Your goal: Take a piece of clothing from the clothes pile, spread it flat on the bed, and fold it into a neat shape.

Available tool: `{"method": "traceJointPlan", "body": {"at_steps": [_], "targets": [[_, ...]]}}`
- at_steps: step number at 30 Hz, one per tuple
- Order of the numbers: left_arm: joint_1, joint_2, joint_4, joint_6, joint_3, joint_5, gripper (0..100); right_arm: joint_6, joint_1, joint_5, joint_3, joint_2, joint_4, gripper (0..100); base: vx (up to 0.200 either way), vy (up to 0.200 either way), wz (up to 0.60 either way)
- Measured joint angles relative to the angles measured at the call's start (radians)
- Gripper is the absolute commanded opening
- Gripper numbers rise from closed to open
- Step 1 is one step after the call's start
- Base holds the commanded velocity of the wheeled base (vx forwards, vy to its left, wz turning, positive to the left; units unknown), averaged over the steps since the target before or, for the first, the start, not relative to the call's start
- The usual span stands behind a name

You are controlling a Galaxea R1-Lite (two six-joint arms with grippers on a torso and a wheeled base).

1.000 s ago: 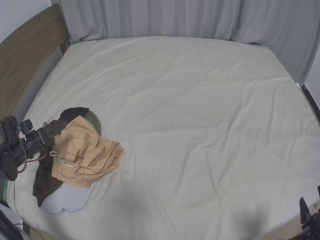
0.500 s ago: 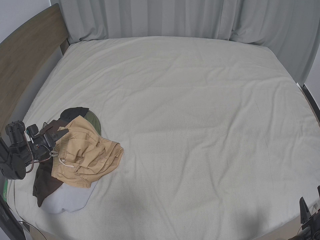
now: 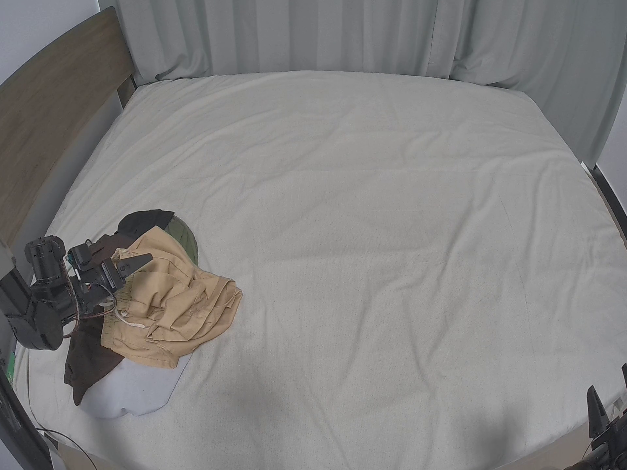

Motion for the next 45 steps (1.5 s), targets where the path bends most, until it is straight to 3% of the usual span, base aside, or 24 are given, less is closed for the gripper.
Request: {"method": "traceJointPlan", "body": {"at_steps": [9,10,27,45], "targets": [[-0.035,0.004,-0.014,-0.021,-0.004,0.002,100,0.000,0.000,-0.001,0.000,0.000,0.000,100,0.000,0.000,0.00],[-0.036,0.004,-0.018,-0.021,-0.004,0.003,0,0.000,0.000,-0.001,0.000,0.000,0.000,100,0.000,0.000,0.00],[-0.040,-0.003,-0.029,-0.017,0.019,-0.001,0,0.000,0.000,-0.001,0.000,0.000,0.000,100,0.000,0.000,0.00],[-0.040,-0.211,-0.042,-0.031,0.178,-0.102,0,0.000,-0.001,-0.001,0.000,0.000,0.000,100,0.000,0.000,0.00]]}}
